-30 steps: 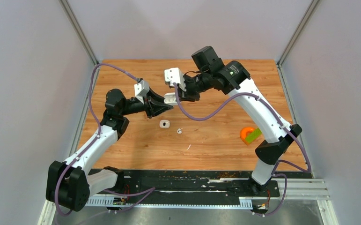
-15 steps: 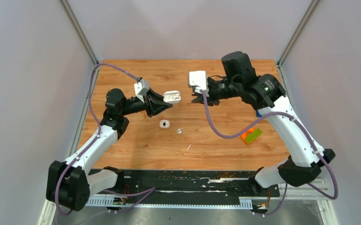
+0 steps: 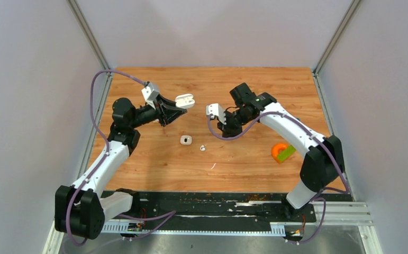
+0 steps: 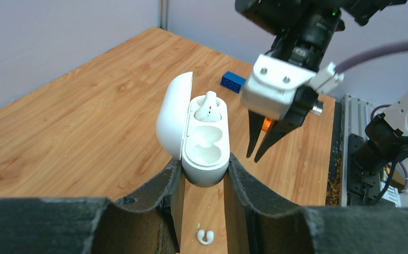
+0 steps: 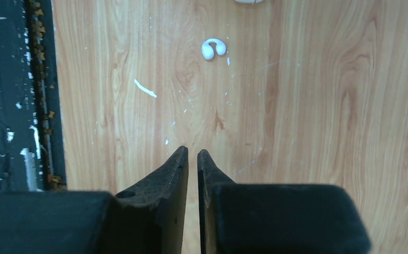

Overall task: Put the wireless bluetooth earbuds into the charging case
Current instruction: Pick up the earbud from the center of the board.

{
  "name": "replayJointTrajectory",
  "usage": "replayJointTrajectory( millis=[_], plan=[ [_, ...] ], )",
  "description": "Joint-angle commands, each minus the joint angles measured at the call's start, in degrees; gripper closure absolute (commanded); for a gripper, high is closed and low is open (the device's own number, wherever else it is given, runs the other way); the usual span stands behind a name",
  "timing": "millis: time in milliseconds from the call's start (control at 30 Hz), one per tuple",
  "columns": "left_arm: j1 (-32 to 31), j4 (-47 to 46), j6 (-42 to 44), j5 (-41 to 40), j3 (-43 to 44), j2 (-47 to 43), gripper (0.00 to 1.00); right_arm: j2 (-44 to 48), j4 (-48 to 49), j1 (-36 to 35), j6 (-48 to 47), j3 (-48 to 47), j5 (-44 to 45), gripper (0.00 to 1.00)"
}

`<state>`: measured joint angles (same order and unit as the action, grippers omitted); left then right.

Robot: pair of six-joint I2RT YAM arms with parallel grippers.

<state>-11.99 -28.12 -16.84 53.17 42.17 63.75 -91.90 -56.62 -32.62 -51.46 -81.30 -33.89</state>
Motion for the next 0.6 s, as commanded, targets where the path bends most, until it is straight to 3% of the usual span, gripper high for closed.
replayJointTrajectory(
  millis=[0, 167, 367, 567],
  plan=[
    [1.53, 0.04, -0.65, -0.94, 2.48, -3.07, 1.0, -7.04, 4.64, -1.92, -7.93, -3.23, 0.71, 0.87],
    [2.52, 1.45, -0.62, -0.74, 2.85, -4.39, 1.0, -19.32, 3.42, -3.36, -8.18, -11.47, 3.11, 0.86],
    [3.91, 3.57, 0.23, -0.66, 3.62, -5.44, 1.0, -26.47, 3.0, -6.35, -9.27, -16.43, 4.79, 0.86],
    [4.43, 4.34, 0.66, -0.7, 4.03, -5.35, 1.0, -25.19, 8.39, -10.91, 7.12, -17.53, 11.02, 0.94]
  ],
)
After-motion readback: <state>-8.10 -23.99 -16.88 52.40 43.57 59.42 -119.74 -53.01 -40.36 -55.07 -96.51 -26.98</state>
